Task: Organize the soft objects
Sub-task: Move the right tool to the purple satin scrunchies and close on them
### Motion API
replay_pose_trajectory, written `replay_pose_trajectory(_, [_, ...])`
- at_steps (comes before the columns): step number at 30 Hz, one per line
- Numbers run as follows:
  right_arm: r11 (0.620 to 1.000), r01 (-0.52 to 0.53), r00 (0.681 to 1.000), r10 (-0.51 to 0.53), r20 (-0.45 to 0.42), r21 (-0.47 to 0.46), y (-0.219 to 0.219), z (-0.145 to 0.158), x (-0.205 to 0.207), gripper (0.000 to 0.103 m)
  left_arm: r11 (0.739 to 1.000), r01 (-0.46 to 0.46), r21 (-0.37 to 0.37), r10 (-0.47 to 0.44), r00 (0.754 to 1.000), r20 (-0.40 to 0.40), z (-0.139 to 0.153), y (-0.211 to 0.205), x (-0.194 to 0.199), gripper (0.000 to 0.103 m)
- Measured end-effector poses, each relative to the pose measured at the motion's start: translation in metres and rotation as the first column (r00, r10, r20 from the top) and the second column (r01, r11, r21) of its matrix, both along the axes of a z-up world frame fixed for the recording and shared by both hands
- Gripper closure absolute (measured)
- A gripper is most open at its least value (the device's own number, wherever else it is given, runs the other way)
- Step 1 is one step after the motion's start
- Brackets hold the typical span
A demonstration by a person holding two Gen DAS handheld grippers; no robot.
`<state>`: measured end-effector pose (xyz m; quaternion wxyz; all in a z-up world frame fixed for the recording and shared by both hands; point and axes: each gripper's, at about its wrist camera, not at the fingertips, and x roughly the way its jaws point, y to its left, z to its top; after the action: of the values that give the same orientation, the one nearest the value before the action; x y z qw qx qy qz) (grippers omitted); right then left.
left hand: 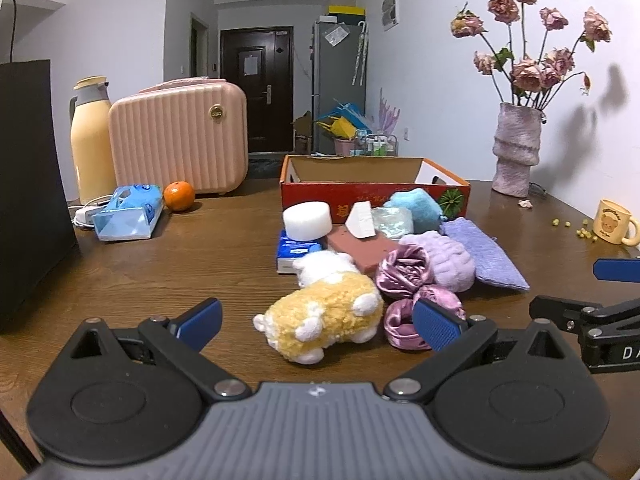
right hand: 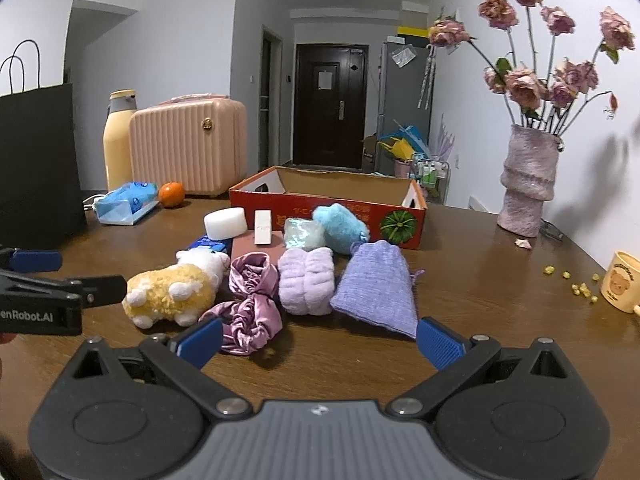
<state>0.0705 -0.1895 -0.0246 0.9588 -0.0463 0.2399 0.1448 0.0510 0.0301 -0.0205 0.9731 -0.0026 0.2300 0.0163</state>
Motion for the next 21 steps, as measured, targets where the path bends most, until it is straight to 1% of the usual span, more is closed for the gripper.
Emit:
replay_pose_trajectory(9, [0.996,-0.077,0.996,0.076,-0.035,-0.032,0.031,-0.013,0.03,0.0,0.999,-0.039,-0.01,0.039,0.999,-0.016,-0.009,0.019,0.012,0.0])
replay_pose_trajectory(14, [0.992,-0.108,0.993,0.105,-0.06,-0.058,0.049,-0.022,0.048,0.003,0.998,-0.054,-0.018,0.053,0.998,-0.026,-0.013,0.029,0.019,0.0])
replay_pose_trajectory(17, [0.99,-0.127,0.989,0.121,-0.081,-0.067,0.058,-0.028,0.06,0.009,0.998,-0.059,-0.026,0.058,0.998,-0.031,-0.016,0.034,0.022,0.0])
replay_pose_trajectory(18, [0.989,-0.133,0.988,0.127,-0.085,-0.071,0.061,-0.03,0.064,0.013,0.998,-0.06,-0.026,0.06,0.998,-0.031,-0.017,0.035,0.023,0.0])
replay_pose_trajectory(19, [0.987,-0.14,0.987,0.133,-0.09,-0.077,0.064,-0.032,0.068,0.02,0.998,-0.063,-0.026,0.062,0.998,-0.031,-0.017,0.036,0.024,0.0])
replay_pose_trajectory(20, [0.986,-0.147,0.986,0.139,-0.095,-0.081,0.067,-0.033,0.071,0.024,0.998,-0.065,-0.028,0.064,0.997,-0.032,-0.018,0.037,0.024,0.0])
replay_pose_trajectory(21, [0.984,-0.156,0.984,0.147,-0.101,-0.086,0.07,-0.035,0.075,0.029,0.997,-0.066,-0.033,0.065,0.997,-0.034,-0.019,0.039,0.026,0.0])
